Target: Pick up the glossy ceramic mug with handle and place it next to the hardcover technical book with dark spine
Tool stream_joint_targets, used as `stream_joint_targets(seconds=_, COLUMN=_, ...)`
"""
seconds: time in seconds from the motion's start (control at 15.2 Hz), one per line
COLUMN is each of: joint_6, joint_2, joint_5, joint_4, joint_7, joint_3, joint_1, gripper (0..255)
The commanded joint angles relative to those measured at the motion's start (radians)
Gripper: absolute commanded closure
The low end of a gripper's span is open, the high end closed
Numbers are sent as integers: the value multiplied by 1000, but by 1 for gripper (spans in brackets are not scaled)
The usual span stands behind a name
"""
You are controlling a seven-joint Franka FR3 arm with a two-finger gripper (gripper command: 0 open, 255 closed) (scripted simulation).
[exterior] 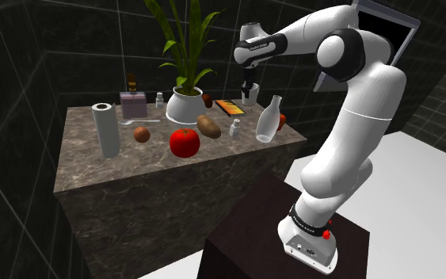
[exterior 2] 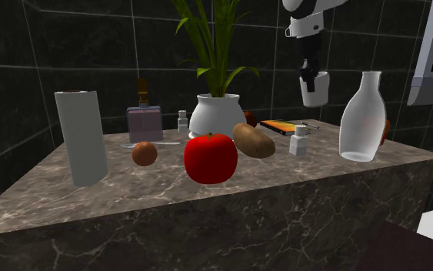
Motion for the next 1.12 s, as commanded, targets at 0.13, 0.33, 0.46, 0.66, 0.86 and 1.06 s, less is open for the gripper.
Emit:
stream_joint_targets(seconds=0.13, joint_6=47, joint_2=13, joint_5=-6, joint_4=-35, joint_7=14, joint_3=-1, joint_1=-1, gripper=255)
stream_joint_targets(seconds=0.33, joint_6=83, joint_2=24, joint_5=-12, joint_4=-61, joint_7=25, joint_3=-2, joint_1=-2, gripper=255)
stream_joint_targets(seconds=0.46, joint_6=107, joint_2=33, joint_5=-15, joint_4=-77, joint_7=33, joint_3=-3, joint_1=-3, gripper=255)
stream_joint_targets(seconds=0.66, joint_6=142, joint_2=47, joint_5=-21, joint_4=-99, joint_7=44, joint_3=-5, joint_1=-3, gripper=255)
stream_joint_targets(seconds=0.86, joint_6=176, joint_2=63, joint_5=-28, joint_4=-118, joint_7=56, joint_3=-6, joint_1=-4, gripper=255)
stream_joint_targets(seconds=1.06, joint_6=211, joint_2=81, joint_5=-35, joint_4=-136, joint_7=67, joint_3=-8, joint_1=-5, gripper=255)
